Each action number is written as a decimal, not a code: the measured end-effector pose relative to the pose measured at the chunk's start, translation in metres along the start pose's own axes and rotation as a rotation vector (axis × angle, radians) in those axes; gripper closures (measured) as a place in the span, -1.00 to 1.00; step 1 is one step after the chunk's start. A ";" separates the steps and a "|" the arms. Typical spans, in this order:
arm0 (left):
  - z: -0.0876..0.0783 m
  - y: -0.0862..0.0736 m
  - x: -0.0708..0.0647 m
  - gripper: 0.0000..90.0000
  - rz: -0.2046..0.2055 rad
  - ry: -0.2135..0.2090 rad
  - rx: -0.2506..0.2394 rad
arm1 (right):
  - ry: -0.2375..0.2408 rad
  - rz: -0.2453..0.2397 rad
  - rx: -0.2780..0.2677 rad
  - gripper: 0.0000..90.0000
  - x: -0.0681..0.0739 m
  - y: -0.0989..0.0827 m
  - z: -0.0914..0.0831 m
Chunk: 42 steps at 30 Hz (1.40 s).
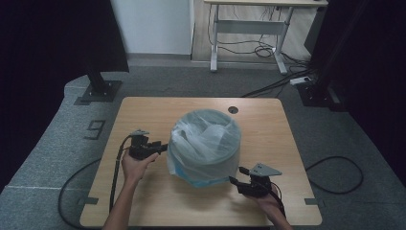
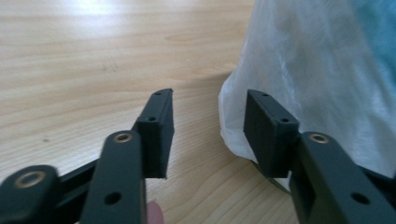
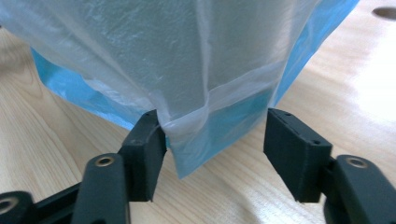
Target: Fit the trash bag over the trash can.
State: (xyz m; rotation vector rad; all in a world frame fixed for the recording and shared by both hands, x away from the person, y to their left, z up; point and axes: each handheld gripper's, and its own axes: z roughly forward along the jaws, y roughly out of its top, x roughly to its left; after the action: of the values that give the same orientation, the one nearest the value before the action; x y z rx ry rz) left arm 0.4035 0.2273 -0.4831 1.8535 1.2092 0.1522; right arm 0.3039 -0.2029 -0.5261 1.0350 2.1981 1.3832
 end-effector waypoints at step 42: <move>-0.078 0.054 -0.069 -0.17 0.230 -0.032 -0.154 | 0.090 -0.011 -0.142 -0.49 -0.002 0.008 -0.044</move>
State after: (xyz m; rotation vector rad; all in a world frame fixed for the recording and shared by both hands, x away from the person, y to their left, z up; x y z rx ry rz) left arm 0.3635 0.2139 -0.3740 1.8476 0.9331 0.3323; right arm 0.2816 -0.2298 -0.4986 0.9257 2.1276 1.5837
